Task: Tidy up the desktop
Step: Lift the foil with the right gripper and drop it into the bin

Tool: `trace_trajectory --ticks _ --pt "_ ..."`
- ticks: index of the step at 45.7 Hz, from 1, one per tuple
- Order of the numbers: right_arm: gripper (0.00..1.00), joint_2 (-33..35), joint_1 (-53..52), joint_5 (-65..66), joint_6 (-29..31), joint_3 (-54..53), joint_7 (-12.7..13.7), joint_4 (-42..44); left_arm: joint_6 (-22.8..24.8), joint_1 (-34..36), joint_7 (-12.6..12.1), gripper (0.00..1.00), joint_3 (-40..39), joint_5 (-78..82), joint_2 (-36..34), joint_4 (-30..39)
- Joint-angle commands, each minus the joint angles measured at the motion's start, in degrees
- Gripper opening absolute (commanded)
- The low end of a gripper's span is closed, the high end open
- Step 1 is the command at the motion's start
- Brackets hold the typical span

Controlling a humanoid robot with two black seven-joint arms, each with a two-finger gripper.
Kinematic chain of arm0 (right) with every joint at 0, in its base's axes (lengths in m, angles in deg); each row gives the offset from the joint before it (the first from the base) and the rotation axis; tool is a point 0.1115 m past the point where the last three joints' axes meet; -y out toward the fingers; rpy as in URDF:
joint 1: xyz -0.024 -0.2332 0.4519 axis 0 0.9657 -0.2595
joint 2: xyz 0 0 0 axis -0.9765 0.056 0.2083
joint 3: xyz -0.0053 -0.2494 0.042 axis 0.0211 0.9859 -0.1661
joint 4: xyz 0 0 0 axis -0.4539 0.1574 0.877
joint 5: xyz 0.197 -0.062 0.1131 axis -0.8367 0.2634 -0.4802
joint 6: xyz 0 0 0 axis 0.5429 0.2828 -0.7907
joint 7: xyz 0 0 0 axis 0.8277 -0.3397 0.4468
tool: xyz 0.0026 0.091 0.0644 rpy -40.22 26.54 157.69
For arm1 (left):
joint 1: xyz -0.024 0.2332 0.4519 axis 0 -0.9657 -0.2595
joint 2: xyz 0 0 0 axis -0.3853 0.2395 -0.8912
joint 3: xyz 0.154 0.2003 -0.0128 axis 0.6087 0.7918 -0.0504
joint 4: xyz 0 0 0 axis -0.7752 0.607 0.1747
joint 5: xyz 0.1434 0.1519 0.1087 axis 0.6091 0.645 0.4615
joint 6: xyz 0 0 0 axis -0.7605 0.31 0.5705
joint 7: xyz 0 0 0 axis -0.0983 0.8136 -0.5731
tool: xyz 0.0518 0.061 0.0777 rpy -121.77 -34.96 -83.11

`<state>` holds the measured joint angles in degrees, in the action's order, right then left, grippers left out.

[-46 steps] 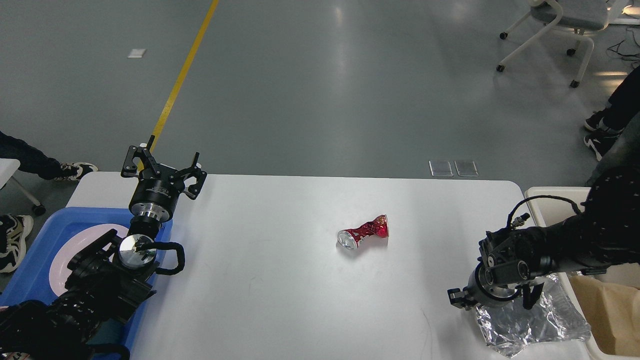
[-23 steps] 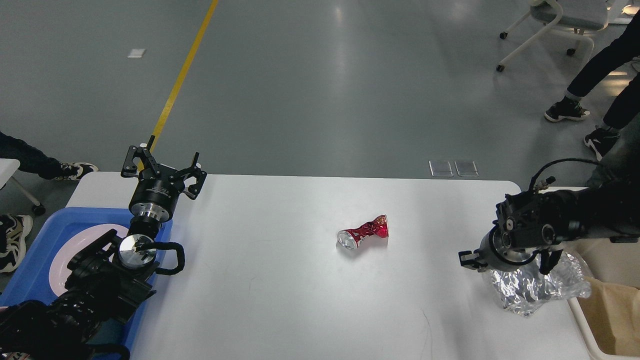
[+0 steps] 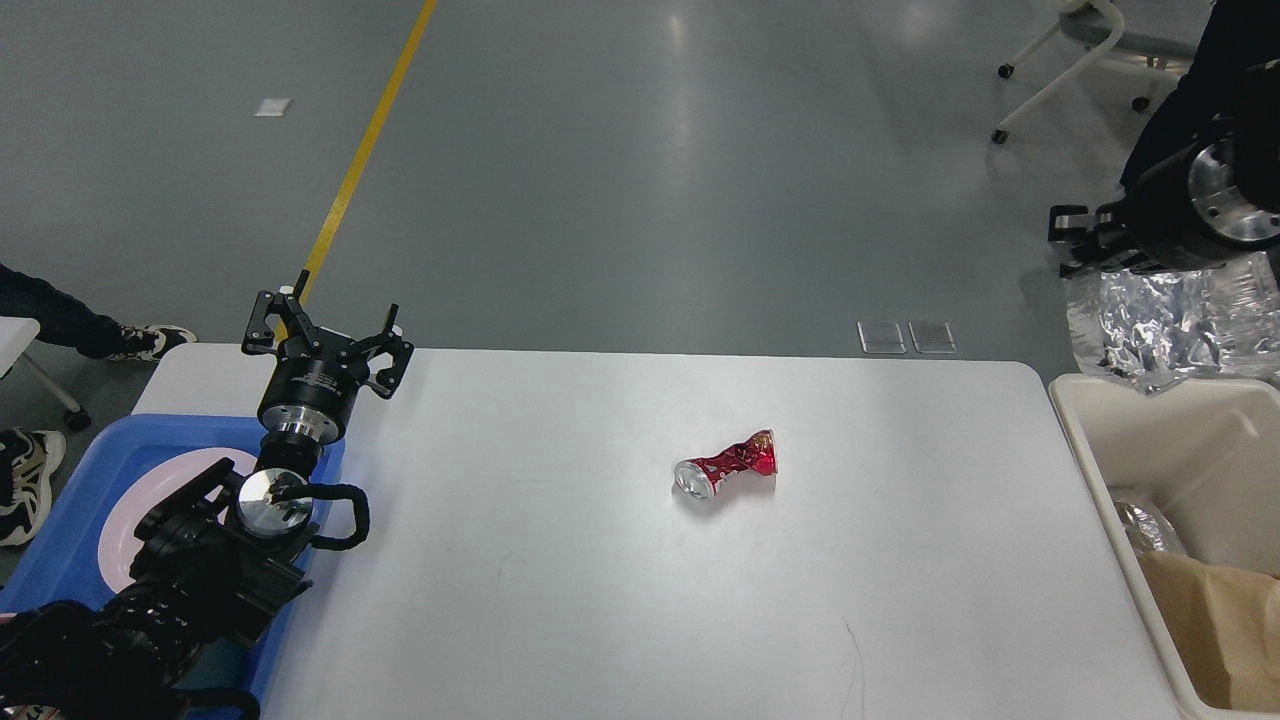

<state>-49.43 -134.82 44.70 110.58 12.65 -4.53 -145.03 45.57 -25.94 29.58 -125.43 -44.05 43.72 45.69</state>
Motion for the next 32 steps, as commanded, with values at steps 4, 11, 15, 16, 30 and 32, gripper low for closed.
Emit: trace_trajectory --ticks 4,11,15,16,30,32 --pt "0.0 2.57 2.82 0.19 -0.07 1.17 0.02 5.76 0.0 0.0 0.0 0.97 -0.02 0.0 0.0 -0.04" --pt "0.0 2.83 17.05 -0.07 -4.63 0.29 0.02 17.61 0.0 0.0 0.0 0.97 0.07 0.0 0.0 0.05" --pt "0.0 2.57 26.37 -0.07 -8.5 0.12 0.02 24.56 0.0 0.0 0.0 0.97 -0.02 0.0 0.0 0.05" --pt "0.0 2.57 28.47 -0.07 -9.55 -0.06 -0.07 25.88 0.0 0.0 0.0 0.97 -0.02 0.0 0.0 0.05" --pt "0.5 -0.5 51.68 -0.77 -20.72 -5.95 -0.33 40.65 0.0 0.0 0.0 0.97 -0.02 0.0 0.0 0.05" --pt "0.74 -2.08 54.41 -0.77 -21.16 -6.12 -0.42 43.81 0.0 0.0 0.0 0.97 -0.02 0.0 0.0 0.05"
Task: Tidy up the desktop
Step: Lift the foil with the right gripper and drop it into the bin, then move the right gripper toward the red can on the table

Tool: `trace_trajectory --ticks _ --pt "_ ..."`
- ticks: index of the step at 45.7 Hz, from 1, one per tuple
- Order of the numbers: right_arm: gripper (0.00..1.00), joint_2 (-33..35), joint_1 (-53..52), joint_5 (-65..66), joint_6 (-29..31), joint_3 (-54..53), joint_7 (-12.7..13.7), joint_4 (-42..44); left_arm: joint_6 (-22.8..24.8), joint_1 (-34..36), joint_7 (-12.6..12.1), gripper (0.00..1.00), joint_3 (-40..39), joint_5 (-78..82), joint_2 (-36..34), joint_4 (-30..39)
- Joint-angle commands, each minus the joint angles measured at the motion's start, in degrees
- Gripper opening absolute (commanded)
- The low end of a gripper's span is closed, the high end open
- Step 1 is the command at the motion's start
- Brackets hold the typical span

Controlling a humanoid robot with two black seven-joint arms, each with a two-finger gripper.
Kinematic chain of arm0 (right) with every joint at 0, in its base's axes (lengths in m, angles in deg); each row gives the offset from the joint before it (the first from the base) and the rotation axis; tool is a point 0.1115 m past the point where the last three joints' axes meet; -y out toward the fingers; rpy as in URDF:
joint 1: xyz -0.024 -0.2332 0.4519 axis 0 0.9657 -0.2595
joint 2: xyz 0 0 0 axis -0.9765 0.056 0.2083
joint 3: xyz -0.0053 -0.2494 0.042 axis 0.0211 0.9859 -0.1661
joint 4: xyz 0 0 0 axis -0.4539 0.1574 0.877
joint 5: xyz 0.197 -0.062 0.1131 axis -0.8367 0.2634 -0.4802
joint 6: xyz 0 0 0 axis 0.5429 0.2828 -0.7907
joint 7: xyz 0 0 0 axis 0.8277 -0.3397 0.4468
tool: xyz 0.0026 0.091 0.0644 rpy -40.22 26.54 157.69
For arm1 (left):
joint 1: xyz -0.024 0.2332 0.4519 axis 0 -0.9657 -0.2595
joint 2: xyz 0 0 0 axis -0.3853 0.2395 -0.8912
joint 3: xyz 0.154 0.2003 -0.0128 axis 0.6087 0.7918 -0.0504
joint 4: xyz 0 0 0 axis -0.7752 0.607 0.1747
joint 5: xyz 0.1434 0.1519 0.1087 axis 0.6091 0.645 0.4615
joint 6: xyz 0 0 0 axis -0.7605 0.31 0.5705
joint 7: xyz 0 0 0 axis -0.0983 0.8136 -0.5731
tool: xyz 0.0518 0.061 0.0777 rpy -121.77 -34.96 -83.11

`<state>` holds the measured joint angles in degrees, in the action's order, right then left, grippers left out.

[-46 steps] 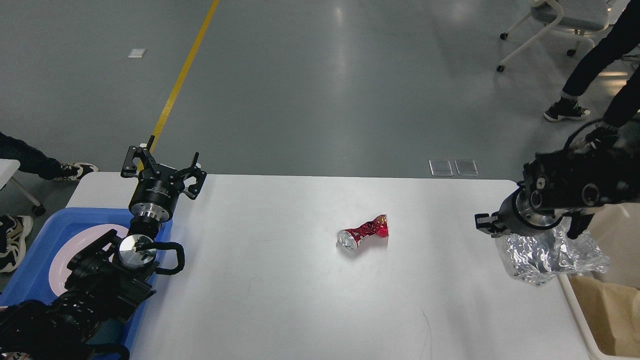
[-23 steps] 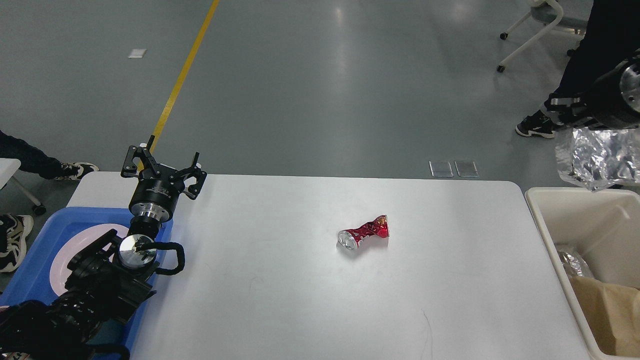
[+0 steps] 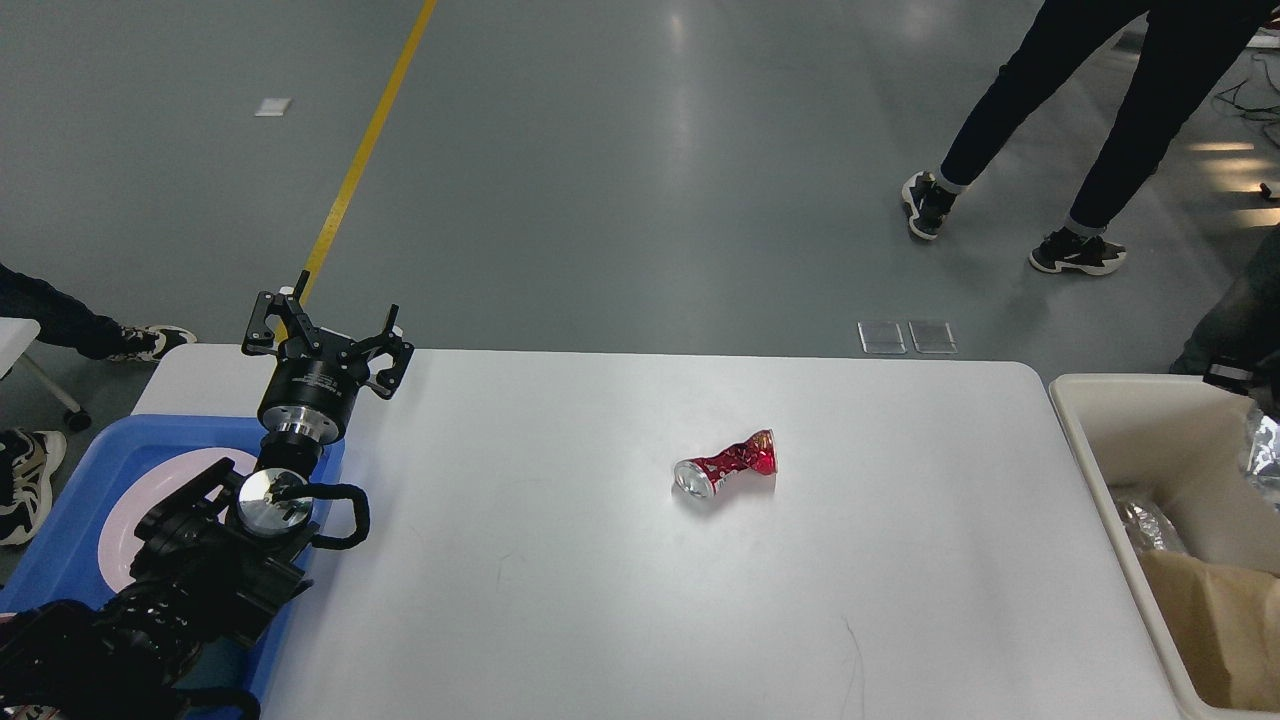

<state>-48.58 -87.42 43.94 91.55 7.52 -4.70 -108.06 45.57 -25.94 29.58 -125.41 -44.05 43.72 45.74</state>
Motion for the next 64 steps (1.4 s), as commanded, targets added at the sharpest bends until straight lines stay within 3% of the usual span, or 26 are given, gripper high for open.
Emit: trace_trajectory --ticks 1,7,22,27,37,42,50,58,64 --pt "1.0 -4.33 9.81 -0.09 -2.4 -1.08 -0.34 10.52 0.0 0.0 0.0 0.97 -0.04 0.0 0.0 0.0" --pt "1.0 -5.75 13.09 -0.27 -2.4 -1.35 -0.34 13.45 0.0 0.0 0.0 0.97 0.05 0.0 0.0 0.0" --pt "1.0 -6.19 11.08 -0.36 -1.61 -2.05 -0.34 11.35 0.0 0.0 0.0 0.97 -0.04 0.0 0.0 0.0" --pt "1.0 -6.54 4.23 -0.36 -1.17 -1.17 -0.34 5.47 0.0 0.0 0.0 0.97 0.05 0.0 0.0 0.0" --pt "1.0 -7.59 -15.98 -0.18 3.13 6.2 -0.16 -14.39 0.0 0.0 0.0 0.97 -0.03 0.0 0.0 0.0" --pt "1.0 -9.79 -26.0 -0.18 8.49 9.28 -0.25 -22.74 0.0 0.0 0.0 0.97 -0.03 0.0 0.0 0.0" --pt "1.0 -12.95 -38.48 -0.53 23.16 9.47 -0.34 -30.57 0.0 0.0 0.0 0.97 -0.04 0.0 0.0 0.0" --pt "1.0 -15.24 -48.95 -0.89 39.68 8.94 -0.43 -34.88 0.0 0.0 0.0 0.97 -0.04 0.0 0.0 0.0" --pt "1.0 -15.59 -54.84 -1.06 45.5 8.76 -0.43 -37.08 0.0 0.0 0.0 0.96 -0.04 0.0 0.0 0.0"
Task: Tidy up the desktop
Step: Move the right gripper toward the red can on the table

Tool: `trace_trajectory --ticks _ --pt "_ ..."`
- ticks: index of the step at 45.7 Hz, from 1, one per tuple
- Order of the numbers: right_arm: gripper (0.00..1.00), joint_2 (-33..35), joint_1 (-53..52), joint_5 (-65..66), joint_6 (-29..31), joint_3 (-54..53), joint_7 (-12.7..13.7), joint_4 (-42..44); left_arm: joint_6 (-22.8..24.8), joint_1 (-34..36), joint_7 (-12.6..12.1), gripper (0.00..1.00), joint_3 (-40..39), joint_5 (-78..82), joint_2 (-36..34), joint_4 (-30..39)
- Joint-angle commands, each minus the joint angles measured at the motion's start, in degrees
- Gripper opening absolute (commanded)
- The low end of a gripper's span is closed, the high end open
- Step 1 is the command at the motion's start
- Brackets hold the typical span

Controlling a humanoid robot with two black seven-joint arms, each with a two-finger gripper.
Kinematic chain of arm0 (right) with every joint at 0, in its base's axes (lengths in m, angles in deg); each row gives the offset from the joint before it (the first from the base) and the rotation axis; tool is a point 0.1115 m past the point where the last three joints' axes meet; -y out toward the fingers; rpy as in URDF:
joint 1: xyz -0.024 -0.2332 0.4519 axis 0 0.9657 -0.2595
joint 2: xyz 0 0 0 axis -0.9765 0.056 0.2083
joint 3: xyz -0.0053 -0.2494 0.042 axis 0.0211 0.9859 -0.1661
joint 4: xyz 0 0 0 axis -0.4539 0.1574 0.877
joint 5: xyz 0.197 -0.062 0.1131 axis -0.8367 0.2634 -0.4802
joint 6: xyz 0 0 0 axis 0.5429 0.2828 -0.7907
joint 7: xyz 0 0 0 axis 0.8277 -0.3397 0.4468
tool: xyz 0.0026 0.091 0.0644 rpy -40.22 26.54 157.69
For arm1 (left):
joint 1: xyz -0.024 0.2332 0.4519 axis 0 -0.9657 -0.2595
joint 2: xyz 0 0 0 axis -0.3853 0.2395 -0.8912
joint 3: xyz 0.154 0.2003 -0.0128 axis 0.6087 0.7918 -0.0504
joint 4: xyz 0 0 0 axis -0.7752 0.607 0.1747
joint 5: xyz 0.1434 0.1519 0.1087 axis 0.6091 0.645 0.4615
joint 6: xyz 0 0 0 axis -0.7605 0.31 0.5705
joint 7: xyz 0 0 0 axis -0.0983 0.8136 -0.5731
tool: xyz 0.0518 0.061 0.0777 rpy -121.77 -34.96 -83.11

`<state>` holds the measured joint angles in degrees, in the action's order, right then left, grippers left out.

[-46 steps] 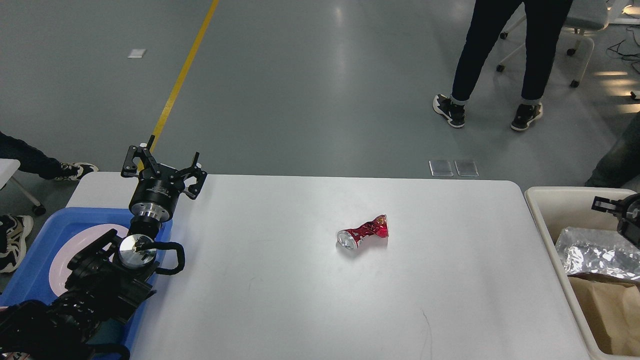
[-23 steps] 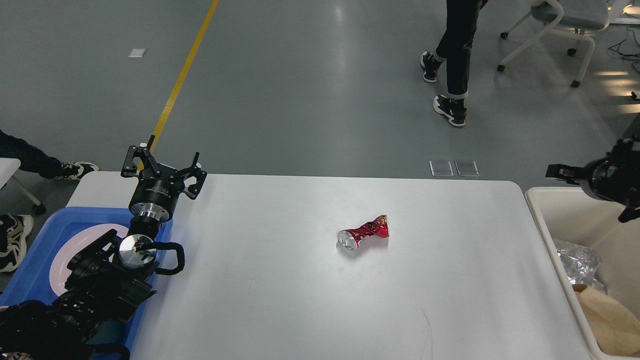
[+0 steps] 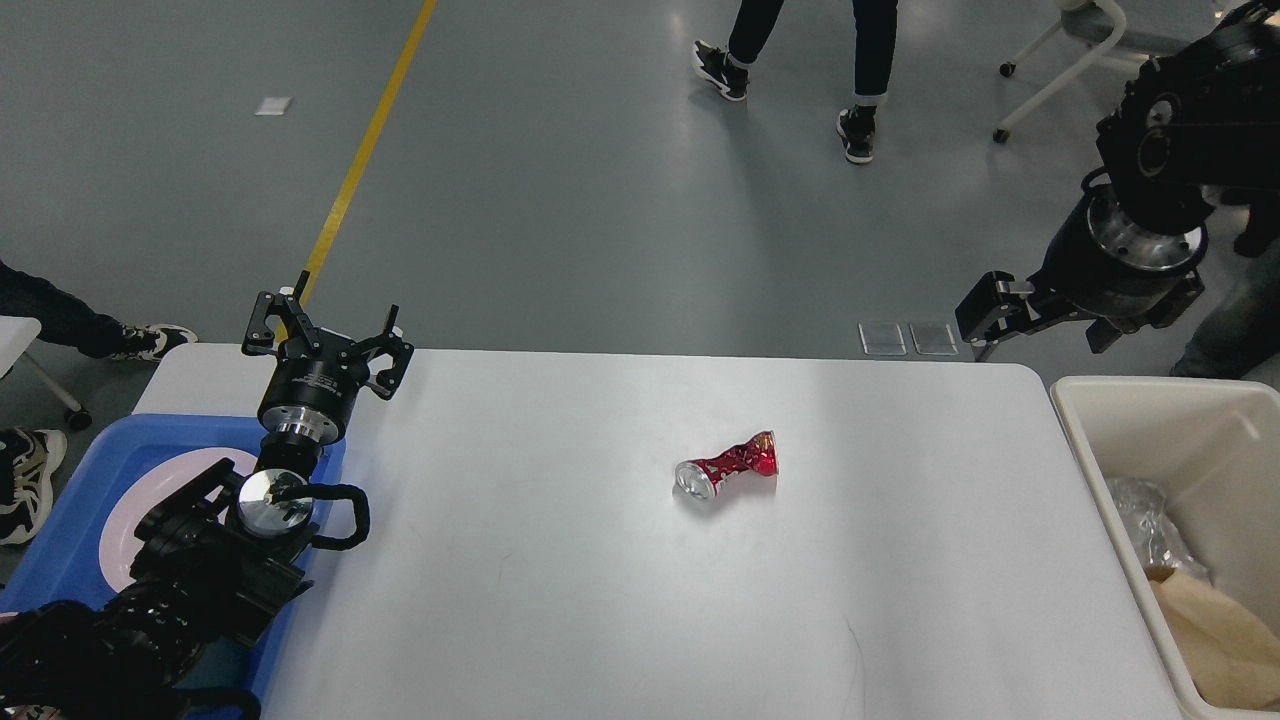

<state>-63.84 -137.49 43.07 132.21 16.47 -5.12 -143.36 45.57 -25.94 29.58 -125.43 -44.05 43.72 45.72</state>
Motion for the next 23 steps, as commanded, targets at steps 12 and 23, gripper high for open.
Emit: trace_trajectory --ticks 12,23 --pt "1.0 -0.86 -3.21 -0.46 3.97 -1.59 -0.01 -1.79 0.0 0.0 0.0 0.97 -0.01 0.0 0.0 0.02" --pt "1.0 -0.33 16.65 -10.2 -11.74 -10.91 0.08 0.41 0.0 -0.09 0.0 0.97 0.07 0.0 0.0 0.02"
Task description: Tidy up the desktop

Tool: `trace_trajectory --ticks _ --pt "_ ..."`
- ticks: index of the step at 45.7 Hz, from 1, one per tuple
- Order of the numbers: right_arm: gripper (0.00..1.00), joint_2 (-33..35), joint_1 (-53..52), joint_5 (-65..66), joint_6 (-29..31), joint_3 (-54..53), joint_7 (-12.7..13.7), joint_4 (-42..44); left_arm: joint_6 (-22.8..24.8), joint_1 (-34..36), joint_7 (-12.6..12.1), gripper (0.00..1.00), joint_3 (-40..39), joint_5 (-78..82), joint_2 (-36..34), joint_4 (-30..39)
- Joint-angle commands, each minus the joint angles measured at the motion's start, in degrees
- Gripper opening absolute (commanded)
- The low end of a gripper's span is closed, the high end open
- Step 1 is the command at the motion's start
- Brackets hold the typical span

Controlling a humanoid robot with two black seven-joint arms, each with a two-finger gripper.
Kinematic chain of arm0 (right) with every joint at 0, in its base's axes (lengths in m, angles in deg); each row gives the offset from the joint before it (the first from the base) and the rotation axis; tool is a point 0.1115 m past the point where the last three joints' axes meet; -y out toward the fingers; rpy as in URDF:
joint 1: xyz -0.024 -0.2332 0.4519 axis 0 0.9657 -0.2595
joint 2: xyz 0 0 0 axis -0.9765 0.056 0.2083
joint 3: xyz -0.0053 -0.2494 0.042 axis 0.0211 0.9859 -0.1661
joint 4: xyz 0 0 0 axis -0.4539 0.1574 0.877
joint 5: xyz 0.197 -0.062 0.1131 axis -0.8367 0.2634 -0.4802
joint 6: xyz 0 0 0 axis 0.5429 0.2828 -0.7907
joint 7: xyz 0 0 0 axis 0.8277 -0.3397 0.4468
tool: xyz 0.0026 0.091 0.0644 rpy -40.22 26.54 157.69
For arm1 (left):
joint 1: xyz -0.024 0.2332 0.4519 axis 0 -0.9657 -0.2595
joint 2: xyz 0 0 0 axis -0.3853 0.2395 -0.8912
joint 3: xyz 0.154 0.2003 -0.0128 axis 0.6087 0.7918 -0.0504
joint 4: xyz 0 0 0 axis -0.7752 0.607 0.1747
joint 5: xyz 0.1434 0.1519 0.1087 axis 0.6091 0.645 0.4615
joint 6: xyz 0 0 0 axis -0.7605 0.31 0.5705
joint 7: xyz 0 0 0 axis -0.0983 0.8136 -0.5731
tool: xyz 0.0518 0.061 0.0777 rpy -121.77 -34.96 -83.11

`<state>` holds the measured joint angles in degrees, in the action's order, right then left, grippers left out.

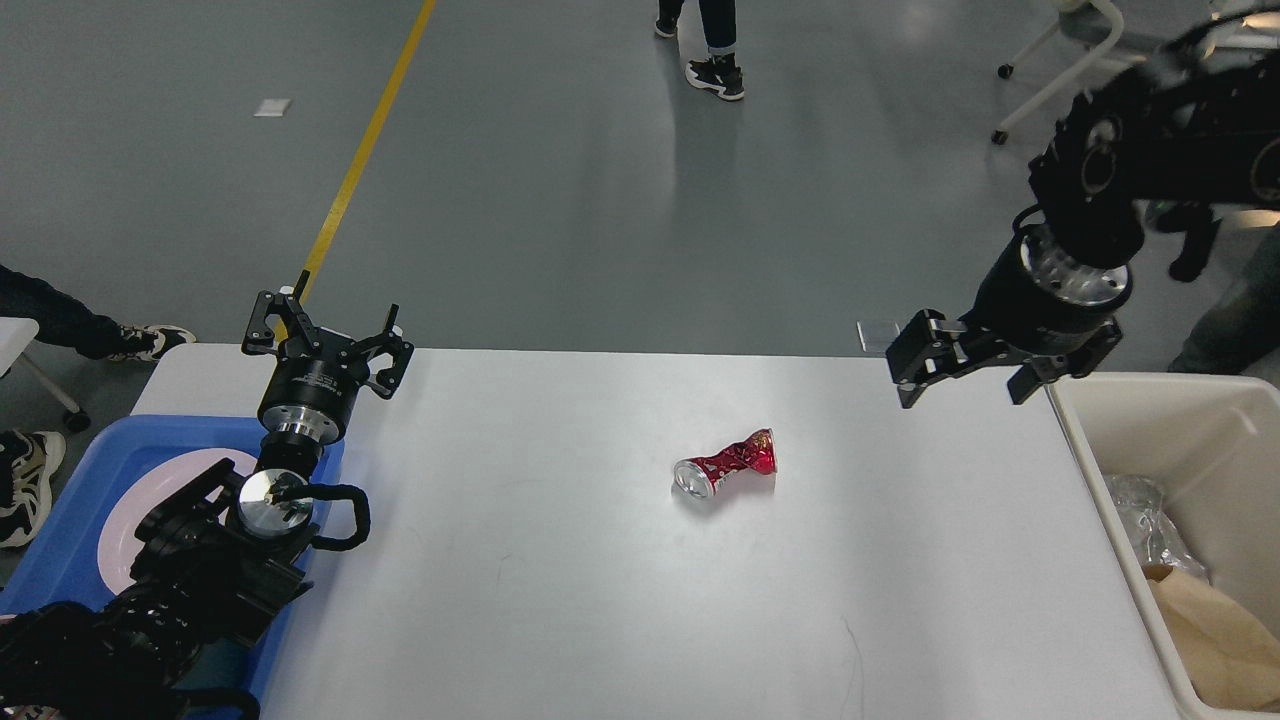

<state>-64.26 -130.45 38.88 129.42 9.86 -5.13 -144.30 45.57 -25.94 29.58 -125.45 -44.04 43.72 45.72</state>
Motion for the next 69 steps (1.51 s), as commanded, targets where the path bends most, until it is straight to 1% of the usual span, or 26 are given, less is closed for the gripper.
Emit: trace_trajectory --ticks 1,5,10,14,23,33,34,38,47,60,69 --pt "1.0 0.0 11.45 -7.24 -11.16 -4.91 0.09 1.79 0.0 0.0 0.0 0.96 0.0 -0.01 0.0 0.02" --pt "1.0 -0.44 19.28 -11.12 -19.86 -7.89 0.18 3.55 0.0 0.0 0.0 0.96 0.0 -0.01 0.0 0.02" --pt "1.0 -2.11 26.05 -13.4 -28.48 -12.2 0.44 5.39 0.0 0.0 0.0 0.97 0.0 -0.01 0.0 0.02" --pt "1.0 -4.83 29.92 -15.77 -33.84 -14.14 0.53 7.15 0.0 0.0 0.0 0.97 0.0 -0.01 0.0 0.02" --pt "1.0 -9.66 36.95 -24.74 -42.64 -15.99 0.44 13.3 0.0 0.0 0.0 0.97 0.0 -0.01 0.0 0.02" --pt "1.0 -15.29 41.0 -26.15 -44.92 -18.35 0.53 20.86 0.0 0.0 0.0 0.97 0.0 -0.01 0.0 0.02" --pt "1.0 -16.25 42.57 -26.15 -46.23 -19.93 0.53 22.95 0.0 0.0 0.0 0.97 0.09 -0.01 0.0 -0.07" --pt "1.0 -18.63 45.3 -26.15 -48.0 -21.43 0.62 26.83 0.0 0.0 0.0 0.97 0.09 -0.01 0.0 -0.07" --pt "1.0 -23.03 49.44 -26.15 -48.44 -21.61 0.62 34.75 0.0 0.0 0.0 0.97 0.0 -0.01 0.0 0.02" --pt "1.0 -24.17 52.25 -26.15 -48.79 -23.89 0.62 38.62 0.0 0.0 0.0 0.97 0.0 -0.01 0.0 0.02" --pt "1.0 -24.96 54.27 -26.07 -49.41 -24.34 0.62 39.32 0.0 0.0 0.0 0.97 0.0 -0.01 0.0 -0.07"
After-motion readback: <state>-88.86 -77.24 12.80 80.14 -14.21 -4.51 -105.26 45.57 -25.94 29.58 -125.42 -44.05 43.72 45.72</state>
